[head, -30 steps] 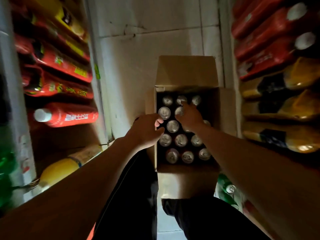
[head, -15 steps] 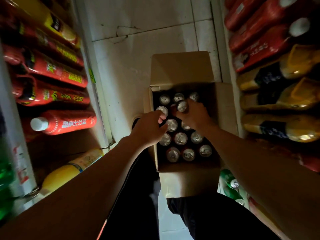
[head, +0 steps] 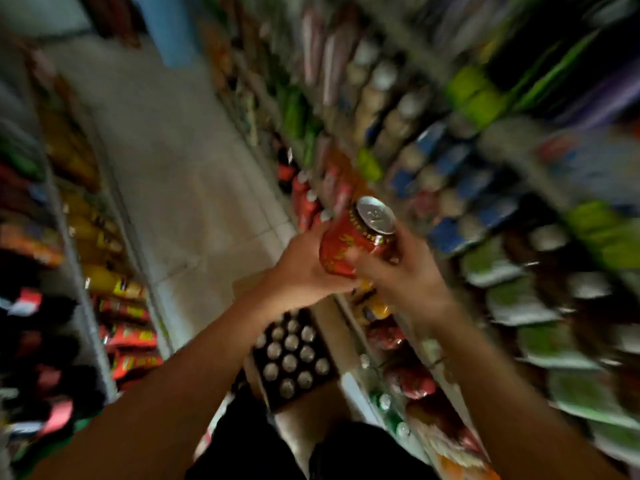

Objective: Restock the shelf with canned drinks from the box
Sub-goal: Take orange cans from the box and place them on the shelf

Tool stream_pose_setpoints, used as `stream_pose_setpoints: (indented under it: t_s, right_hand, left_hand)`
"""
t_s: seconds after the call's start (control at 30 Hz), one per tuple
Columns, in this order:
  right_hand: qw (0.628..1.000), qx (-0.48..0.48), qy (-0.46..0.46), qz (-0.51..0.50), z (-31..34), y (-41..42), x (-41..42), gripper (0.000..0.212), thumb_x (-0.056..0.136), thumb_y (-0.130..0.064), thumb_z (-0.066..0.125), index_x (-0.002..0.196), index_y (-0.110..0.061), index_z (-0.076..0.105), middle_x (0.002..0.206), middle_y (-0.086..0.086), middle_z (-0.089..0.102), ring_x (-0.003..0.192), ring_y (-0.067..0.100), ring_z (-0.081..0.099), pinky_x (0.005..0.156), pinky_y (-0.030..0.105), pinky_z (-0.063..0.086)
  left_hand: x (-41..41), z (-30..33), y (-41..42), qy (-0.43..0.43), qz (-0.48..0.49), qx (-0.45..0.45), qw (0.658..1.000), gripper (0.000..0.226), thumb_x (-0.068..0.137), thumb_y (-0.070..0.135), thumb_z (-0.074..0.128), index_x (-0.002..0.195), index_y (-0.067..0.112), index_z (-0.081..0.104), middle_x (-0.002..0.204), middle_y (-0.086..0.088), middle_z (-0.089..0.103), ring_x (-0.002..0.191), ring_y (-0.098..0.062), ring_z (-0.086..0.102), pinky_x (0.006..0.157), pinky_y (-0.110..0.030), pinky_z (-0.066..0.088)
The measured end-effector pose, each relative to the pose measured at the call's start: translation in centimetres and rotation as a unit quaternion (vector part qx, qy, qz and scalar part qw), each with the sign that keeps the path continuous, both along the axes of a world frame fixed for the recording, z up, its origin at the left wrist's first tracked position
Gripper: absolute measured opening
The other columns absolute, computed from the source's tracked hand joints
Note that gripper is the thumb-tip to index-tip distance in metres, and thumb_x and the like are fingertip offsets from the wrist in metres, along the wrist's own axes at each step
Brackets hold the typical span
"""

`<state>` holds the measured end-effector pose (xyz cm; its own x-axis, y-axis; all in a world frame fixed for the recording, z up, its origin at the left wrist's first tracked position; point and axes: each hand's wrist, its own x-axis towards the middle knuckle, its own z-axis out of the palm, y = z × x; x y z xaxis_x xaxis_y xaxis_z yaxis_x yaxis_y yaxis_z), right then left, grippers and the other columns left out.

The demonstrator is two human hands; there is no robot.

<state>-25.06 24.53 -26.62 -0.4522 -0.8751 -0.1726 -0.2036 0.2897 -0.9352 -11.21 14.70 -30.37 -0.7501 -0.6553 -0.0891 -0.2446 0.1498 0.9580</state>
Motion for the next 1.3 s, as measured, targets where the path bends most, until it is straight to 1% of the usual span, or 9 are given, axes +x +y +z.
stream_pose_setpoints:
  t_s: [0.13, 0.27, 0.37, 0.5, 0.6, 0.7, 0.8, 0.9, 1.3]
  right_hand:
    - [0.993, -0.047, 0.035, -0.107, 10.1, 4.6, -1.4, 0.06, 0.064, -0.027, 0.092, 0.114, -0.015, 0.06, 0.092, -0.005, 0.073, 0.079, -0.006, 0.067, 0.071, 0.015, 0.052]
    - [0.961, -0.102, 0.105, -0.235, 15.4, 9.1, -4.2, 0.063, 0.062, -0.03, 0.093, 0.114, -0.014, 0.062, 0.097, -0.003, 0.074, 0.085, 0.004, 0.069, 0.074, 0.023, 0.055]
    - [0.931, -0.111, 0.152, -0.312, 18.1, 12.2, -7.0, 0.06, 0.061, -0.035, 0.092, 0.111, -0.021, 0.062, 0.098, -0.012, 0.071, 0.087, -0.005, 0.065, 0.073, 0.011, 0.049]
    - [0.897, -0.067, 0.192, -0.391, 18.0, 14.5, -12.0, 0.063, 0.061, -0.031, 0.092, 0.114, -0.02, 0.059, 0.096, -0.011, 0.069, 0.082, -0.001, 0.065, 0.074, 0.025, 0.051]
    - [0.891, -0.007, 0.201, -0.406, 16.8, 15.0, -15.4, 0.075, 0.062, -0.032, 0.092, 0.125, -0.013, 0.057, 0.113, 0.004, 0.069, 0.102, 0.024, 0.066, 0.084, 0.037, 0.054]
    - [0.893, -0.014, 0.177, -0.414, 16.5, 15.0, -17.2, 0.073, 0.064, -0.024, 0.091, 0.126, -0.011, 0.055, 0.106, -0.002, 0.064, 0.097, 0.019, 0.063, 0.075, 0.026, 0.051]
    - [0.897, -0.031, 0.153, -0.415, 16.2, 14.3, -18.5, 0.07, 0.068, -0.018, 0.089, 0.127, -0.01, 0.054, 0.108, -0.001, 0.062, 0.094, 0.012, 0.057, 0.064, 0.009, 0.042]
    - [0.896, -0.044, 0.125, -0.423, 15.7, 13.0, -19.5, 0.073, 0.067, -0.018, 0.09, 0.13, -0.012, 0.054, 0.121, 0.003, 0.065, 0.106, 0.015, 0.06, 0.079, 0.023, 0.042]
    - [0.867, 0.0, 0.158, -0.472, 14.0, 10.4, -21.6, 0.057, 0.071, -0.031, 0.086, 0.122, -0.016, 0.064, 0.122, 0.007, 0.069, 0.113, 0.026, 0.065, 0.093, 0.035, 0.052]
  left_hand:
    - [-6.1, 11.5, 2.7, 0.103, -0.084, 0.007, 0.991, 0.074, 0.06, 0.009, 0.085, 0.12, 0.035, 0.05, 0.113, 0.005, 0.065, 0.103, -0.006, 0.064, 0.099, -0.039, 0.051]
    - [-11.0, 17.6, 5.3, 0.118, -0.154, -0.1, 0.976, 0.083, 0.058, 0.016, 0.089, 0.123, 0.032, 0.038, 0.124, 0.0, 0.058, 0.106, 0.006, 0.059, 0.09, -0.012, 0.046]
    - [-14.3, 19.8, 6.6, 0.1, -0.229, -0.146, 0.957, 0.097, 0.059, 0.027, 0.093, 0.135, 0.033, 0.034, 0.134, 0.0, 0.054, 0.119, -0.01, 0.057, 0.098, -0.03, 0.05]
    - [-17.5, 21.0, 6.9, -0.028, -0.271, -0.418, 0.867, 0.077, 0.081, 0.051, 0.071, 0.145, 0.022, 0.039, 0.142, 0.001, 0.049, 0.129, -0.016, 0.048, 0.105, -0.029, 0.041]
    - [-19.3, 20.3, 6.7, -0.093, -0.297, -0.481, 0.819, 0.05, 0.091, 0.051, 0.056, 0.133, 0.024, 0.053, 0.135, 0.004, 0.057, 0.12, -0.018, 0.054, 0.1, -0.032, 0.044]
    - [-20.3, 19.8, 6.1, -0.15, -0.328, -0.516, 0.777, 0.041, 0.096, 0.053, 0.043, 0.123, 0.029, 0.061, 0.13, 0.01, 0.06, 0.114, -0.015, 0.057, 0.096, -0.035, 0.044]
    - [-21.0, 20.1, 5.7, -0.17, -0.344, -0.511, 0.769, 0.044, 0.095, 0.057, 0.045, 0.126, 0.031, 0.059, 0.134, 0.013, 0.056, 0.115, -0.015, 0.056, 0.095, -0.034, 0.045]
    - [-21.5, 20.2, 5.3, -0.178, -0.358, -0.486, 0.777, 0.046, 0.091, 0.06, 0.049, 0.125, 0.032, 0.061, 0.134, 0.015, 0.055, 0.116, -0.013, 0.056, 0.094, -0.032, 0.047]
    - [-21.8, 20.1, 4.2, -0.157, -0.37, -0.456, 0.794, 0.036, 0.095, 0.053, 0.048, 0.121, 0.034, 0.065, 0.13, 0.019, 0.058, 0.115, -0.008, 0.057, 0.095, -0.031, 0.048]
